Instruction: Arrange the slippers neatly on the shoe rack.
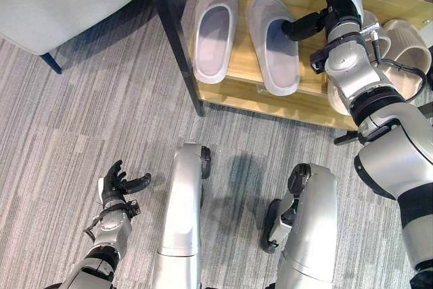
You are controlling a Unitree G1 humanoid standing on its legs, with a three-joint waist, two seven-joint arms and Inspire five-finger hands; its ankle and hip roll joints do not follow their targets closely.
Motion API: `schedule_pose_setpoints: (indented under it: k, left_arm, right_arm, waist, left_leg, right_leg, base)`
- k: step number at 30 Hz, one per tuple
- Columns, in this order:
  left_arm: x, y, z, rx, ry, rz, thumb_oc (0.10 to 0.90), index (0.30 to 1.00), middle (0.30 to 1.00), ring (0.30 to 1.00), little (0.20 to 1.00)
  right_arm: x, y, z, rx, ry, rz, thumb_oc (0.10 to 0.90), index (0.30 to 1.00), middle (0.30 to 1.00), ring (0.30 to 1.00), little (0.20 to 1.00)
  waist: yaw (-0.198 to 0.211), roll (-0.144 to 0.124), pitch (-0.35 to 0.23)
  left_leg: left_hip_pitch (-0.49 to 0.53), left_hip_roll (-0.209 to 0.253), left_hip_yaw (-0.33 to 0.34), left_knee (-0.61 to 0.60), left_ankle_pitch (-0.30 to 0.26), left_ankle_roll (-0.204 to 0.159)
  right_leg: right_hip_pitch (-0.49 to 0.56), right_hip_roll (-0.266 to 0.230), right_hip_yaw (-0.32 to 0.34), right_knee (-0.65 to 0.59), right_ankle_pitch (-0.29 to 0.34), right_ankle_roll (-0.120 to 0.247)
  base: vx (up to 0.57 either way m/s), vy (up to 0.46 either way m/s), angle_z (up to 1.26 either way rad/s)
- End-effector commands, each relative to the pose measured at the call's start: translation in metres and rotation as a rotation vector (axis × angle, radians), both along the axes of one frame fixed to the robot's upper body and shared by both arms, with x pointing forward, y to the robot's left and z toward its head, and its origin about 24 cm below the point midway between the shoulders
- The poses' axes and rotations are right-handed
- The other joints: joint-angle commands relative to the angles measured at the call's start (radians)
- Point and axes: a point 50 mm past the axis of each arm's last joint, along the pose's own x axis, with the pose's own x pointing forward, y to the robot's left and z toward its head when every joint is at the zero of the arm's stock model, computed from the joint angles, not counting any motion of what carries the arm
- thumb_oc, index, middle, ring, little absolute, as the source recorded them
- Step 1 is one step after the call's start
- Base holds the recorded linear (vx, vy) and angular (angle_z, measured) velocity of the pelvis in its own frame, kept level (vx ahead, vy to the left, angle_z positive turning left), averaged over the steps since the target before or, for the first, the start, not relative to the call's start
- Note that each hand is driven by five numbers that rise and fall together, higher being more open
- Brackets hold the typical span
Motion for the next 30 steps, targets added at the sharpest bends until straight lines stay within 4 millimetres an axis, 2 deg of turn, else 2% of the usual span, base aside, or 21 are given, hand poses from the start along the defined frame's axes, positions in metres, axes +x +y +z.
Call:
schedule_pose_setpoints:
  k: [1,5,6,7,8,9,10,13,15,19,23,30]
  left_arm:
    - [0.001,0.021,0.019,0.088,-0.070,0.033,0.800,0.900,0.900,0.900,0.900]
    - [0.004,0.019,0.020,0.080,-0.073,0.028,0.800,0.900,0.900,0.900,0.900]
    - [0.002,0.019,0.018,0.077,-0.069,0.032,0.800,0.900,0.900,0.900,0.900]
    - [0.000,0.019,0.019,0.086,-0.073,0.035,0.800,0.900,0.900,0.900,0.900]
    - [0.000,0.019,0.019,0.086,-0.072,0.035,0.800,0.900,0.900,0.900,0.900]
    - [0.000,0.013,0.016,0.091,-0.062,0.034,0.800,0.900,0.900,0.900,0.900]
    - [0.000,0.013,0.016,0.092,-0.062,0.033,0.800,0.900,0.900,0.900,0.900]
    - [0.011,0.008,0.022,0.104,-0.084,0.042,0.800,0.900,0.900,0.900,0.900]
    - [0.013,0.004,0.024,0.110,-0.091,0.035,0.800,0.900,0.900,0.900,0.900]
    - [0.014,0.002,0.025,0.122,-0.089,0.030,0.800,0.900,0.900,0.900,0.900]
    - [0.016,0.001,0.027,0.138,-0.094,0.029,0.800,0.900,0.900,0.900,0.900]
    - [0.015,-0.001,0.028,0.160,-0.100,0.034,0.800,0.900,0.900,0.900,0.900]
  right_arm:
    - [-0.017,0.024,0.062,-0.011,-0.215,0.142,0.800,0.900,0.900,0.900,0.900]
    - [-0.019,0.033,0.059,0.005,-0.216,0.216,0.800,0.900,0.900,0.900,0.900]
    - [-0.021,0.035,0.059,-0.012,-0.237,0.223,0.800,0.900,0.900,0.900,0.900]
    - [-0.025,0.034,0.057,-0.125,-0.294,0.167,0.800,0.900,0.900,0.900,0.900]
    - [-0.025,0.034,0.057,-0.125,-0.294,0.166,0.800,0.900,0.900,0.900,0.900]
    - [-0.032,0.054,0.051,-0.210,-0.360,0.200,0.800,0.900,0.900,0.900,0.900]
    - [-0.032,0.054,0.051,-0.209,-0.359,0.199,0.800,0.900,0.900,0.900,0.900]
    - [-0.043,0.075,0.061,-0.195,-0.450,0.249,0.800,0.900,0.900,0.900,0.900]
    - [-0.046,0.079,0.061,-0.195,-0.476,0.251,0.800,0.900,0.900,0.900,0.900]
    - [-0.048,0.081,0.057,-0.230,-0.505,0.236,0.800,0.900,0.900,0.900,0.900]
    - [-0.055,0.078,0.061,-0.277,-0.576,0.177,0.800,0.900,0.900,0.900,0.900]
    - [-0.061,0.065,0.058,-0.170,-0.648,0.137,0.800,0.900,0.900,0.900,0.900]
  waist:
    - [0.043,-0.005,-0.015]
    - [0.027,-0.007,-0.005]
    - [0.023,-0.007,-0.004]
    - [0.017,-0.005,-0.004]
    - [0.017,-0.005,-0.004]
    - [0.007,-0.005,-0.005]
    - [0.008,-0.006,-0.006]
    - [-0.004,-0.004,-0.014]
    - [-0.010,-0.002,-0.013]
    - [-0.018,-0.006,-0.008]
    - [-0.028,0.002,0.001]
    - [-0.033,0.011,0.001]
  left_leg:
    - [0.035,-0.012,-0.048,0.048,-0.108,0.038]
    - [0.035,-0.009,-0.047,0.048,-0.103,0.036]
    - [0.035,-0.008,-0.047,0.047,-0.103,0.036]
    - [0.035,-0.006,-0.047,0.044,-0.099,0.038]
    - [0.035,-0.006,-0.047,0.044,-0.098,0.038]
    - [0.035,-0.007,-0.044,0.044,-0.100,0.037]
    - [0.035,-0.007,-0.044,0.044,-0.100,0.037]
    - [0.035,-0.011,-0.046,0.045,-0.098,0.038]
    - [0.035,-0.014,-0.046,0.047,-0.095,0.039]
    - [0.035,-0.015,-0.044,0.054,-0.095,0.038]
    - [0.035,-0.019,-0.046,0.064,-0.098,0.040]
    - [0.035,-0.019,-0.044,0.065,-0.098,0.041]
  right_leg:
    - [0.015,-0.042,0.072,0.029,0.022,-0.056]
    - [0.012,-0.038,0.081,0.037,0.019,-0.060]
    - [0.012,-0.038,0.081,0.037,0.017,-0.061]
    - [0.012,-0.036,0.083,0.034,0.018,-0.062]
    - [0.012,-0.036,0.082,0.034,0.018,-0.062]
    - [0.012,-0.033,0.080,0.032,0.017,-0.064]
    - [0.012,-0.033,0.080,0.032,0.017,-0.064]
    - [0.012,-0.028,0.073,0.030,0.013,-0.063]
    - [0.012,-0.027,0.072,0.031,0.012,-0.061]
    - [0.012,-0.022,0.076,0.042,0.013,-0.063]
    - [0.012,-0.018,0.078,0.051,0.008,-0.062]
    - [0.011,-0.010,0.073,0.057,0.007,-0.058]
  base:
    - [-0.03,-0.009,-0.01]
    - [-0.03,-0.002,0.00]
    - [-0.03,0.007,-0.03]
    - [-0.03,0.007,-0.04]
    - [-0.03,0.001,-0.04]
    - [0.00,0.000,0.00]
    - [0.01,-0.008,-0.03]
    - [0.00,-0.006,-0.05]
    - [0.00,0.000,0.00]
    - [0.00,-0.009,0.00]
    - [0.00,0.000,0.00]
    - [0.00,0.000,0.00]
